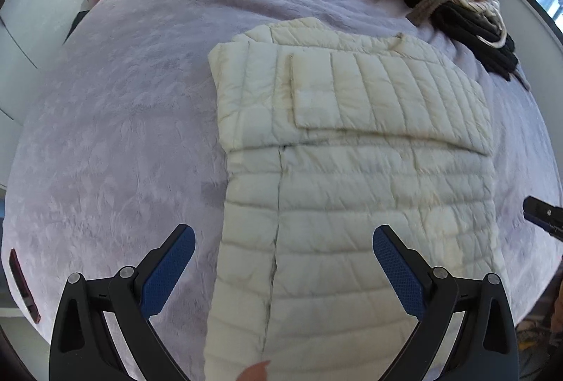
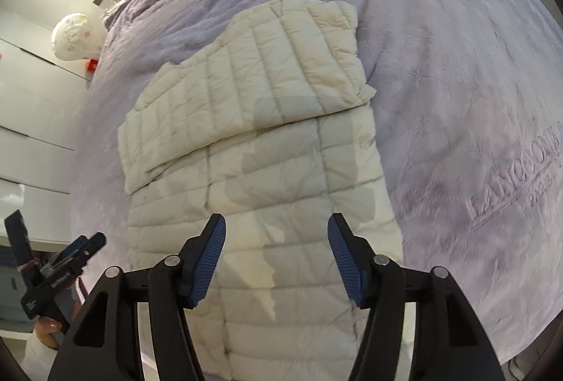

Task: Fold large clothes
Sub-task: 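Move both open tools along the jacket body to its hem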

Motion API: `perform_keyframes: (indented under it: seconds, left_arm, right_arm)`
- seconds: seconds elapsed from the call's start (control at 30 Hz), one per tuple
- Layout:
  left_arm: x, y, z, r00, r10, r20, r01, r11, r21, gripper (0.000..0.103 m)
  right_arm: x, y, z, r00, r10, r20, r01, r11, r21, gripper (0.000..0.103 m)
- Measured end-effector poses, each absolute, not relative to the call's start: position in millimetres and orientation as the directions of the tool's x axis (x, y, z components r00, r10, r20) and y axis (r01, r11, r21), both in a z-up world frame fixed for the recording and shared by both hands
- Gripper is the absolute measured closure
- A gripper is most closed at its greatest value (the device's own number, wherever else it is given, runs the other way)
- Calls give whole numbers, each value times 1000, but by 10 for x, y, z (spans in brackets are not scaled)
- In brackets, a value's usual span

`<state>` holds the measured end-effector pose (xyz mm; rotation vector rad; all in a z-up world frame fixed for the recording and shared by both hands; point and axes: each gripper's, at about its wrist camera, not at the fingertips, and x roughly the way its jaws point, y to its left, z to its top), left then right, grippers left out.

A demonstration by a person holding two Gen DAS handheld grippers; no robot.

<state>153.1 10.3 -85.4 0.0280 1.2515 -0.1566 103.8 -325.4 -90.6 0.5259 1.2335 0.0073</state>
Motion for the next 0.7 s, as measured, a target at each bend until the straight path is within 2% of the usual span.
perform_keyframes:
  seconds: [0.07, 0.1, 0.17, 0.23, 0.3, 0.7]
  left_arm:
    - [1479, 106, -847, 287, -108, -952, 142, 987, -70, 2]
    - [1440, 120, -838, 279, -103, -955, 138, 988, -67, 2]
    - [1378, 148, -832, 266, -108, -958, 131, 988, -75, 2]
    - [1310, 190, -844, 255, -109, -961, 117, 990, -81, 2]
    - [1259, 248, -873, 243, -110, -964, 106, 991, -87, 2]
    - [1013, 624, -1221, 142, -79, -987, 72, 995, -69, 2]
  right_arm:
    - [984, -3217, -838, 349, 285, -893, 271, 881, 387, 35]
    - [964, -3205, -817, 350, 287, -892, 271, 880, 390, 27]
    - [911, -3181, -755, 364, 284, -887, 269, 879, 392, 17]
    - [859, -3128, -707, 366, 284, -886, 255, 885, 389, 15]
    - [809, -3084, -690, 370, 288, -883, 245, 887, 392, 0]
    - [546, -3194, -904, 318, 317, -893, 345, 839, 421, 0]
